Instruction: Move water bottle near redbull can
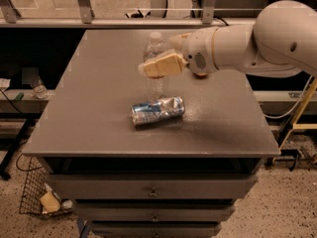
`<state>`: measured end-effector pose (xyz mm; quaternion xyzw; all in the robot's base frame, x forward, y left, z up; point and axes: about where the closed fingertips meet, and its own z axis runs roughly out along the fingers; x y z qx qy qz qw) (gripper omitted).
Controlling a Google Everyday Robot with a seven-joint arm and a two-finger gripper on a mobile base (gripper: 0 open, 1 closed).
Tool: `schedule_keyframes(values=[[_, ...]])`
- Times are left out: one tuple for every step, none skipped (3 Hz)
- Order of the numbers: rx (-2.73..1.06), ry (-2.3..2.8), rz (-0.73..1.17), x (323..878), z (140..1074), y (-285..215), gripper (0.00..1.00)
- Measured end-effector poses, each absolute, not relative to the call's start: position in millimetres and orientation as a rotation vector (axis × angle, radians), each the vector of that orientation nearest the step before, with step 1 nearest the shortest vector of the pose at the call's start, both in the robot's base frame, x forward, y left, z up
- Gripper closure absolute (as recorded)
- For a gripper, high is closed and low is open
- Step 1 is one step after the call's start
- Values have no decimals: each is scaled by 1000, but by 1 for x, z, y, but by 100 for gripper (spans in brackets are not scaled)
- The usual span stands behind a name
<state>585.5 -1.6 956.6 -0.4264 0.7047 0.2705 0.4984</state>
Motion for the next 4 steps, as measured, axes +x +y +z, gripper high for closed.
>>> schedule_keyframes(values=[[-1032,1698,627,584,961,-6,0],[-1031,1723,536,585,967,-33,0],[-998,1773,464,590,964,-86,0],[-915,1813,390,594,965,-145,0]])
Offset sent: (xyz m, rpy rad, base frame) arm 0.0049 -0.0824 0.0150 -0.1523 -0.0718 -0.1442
